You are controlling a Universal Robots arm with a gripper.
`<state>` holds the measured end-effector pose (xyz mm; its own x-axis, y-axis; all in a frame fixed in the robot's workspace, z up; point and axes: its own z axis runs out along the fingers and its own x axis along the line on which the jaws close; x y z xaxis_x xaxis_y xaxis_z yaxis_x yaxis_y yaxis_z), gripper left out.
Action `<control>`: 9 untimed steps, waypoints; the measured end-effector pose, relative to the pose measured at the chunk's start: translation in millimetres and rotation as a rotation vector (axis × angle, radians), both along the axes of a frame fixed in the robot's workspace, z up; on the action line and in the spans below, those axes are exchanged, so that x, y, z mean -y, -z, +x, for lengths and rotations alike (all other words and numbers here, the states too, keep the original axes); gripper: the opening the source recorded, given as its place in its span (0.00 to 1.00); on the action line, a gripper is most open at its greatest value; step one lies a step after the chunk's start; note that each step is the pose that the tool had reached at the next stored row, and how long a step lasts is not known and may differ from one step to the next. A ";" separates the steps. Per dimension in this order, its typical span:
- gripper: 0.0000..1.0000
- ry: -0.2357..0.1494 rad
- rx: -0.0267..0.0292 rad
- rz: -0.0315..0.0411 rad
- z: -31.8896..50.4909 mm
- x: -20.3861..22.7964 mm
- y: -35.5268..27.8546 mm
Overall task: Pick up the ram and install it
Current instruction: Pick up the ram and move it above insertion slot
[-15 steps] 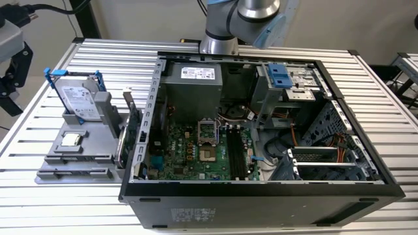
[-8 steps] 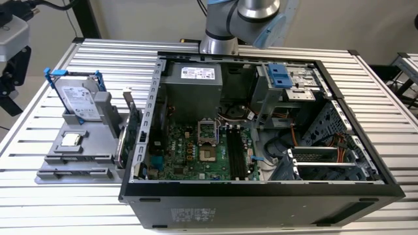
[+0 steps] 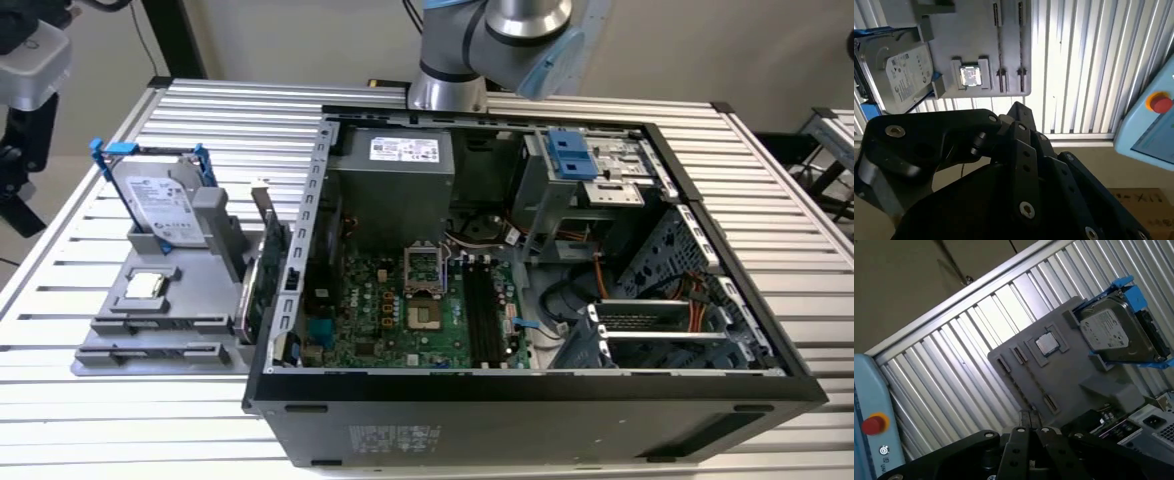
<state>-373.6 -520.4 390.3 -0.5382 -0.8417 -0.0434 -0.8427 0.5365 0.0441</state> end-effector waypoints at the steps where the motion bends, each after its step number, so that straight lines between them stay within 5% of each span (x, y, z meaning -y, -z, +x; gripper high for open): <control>1: 0.00 -0.018 0.0006 0.0000 0.0 0.0 0.0; 9: 0.00 -0.163 0.0037 0.0000 0.0 0.0 0.0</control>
<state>-373.6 -520.4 390.3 -0.3939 -0.9180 -0.0452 -0.9189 0.3923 0.0408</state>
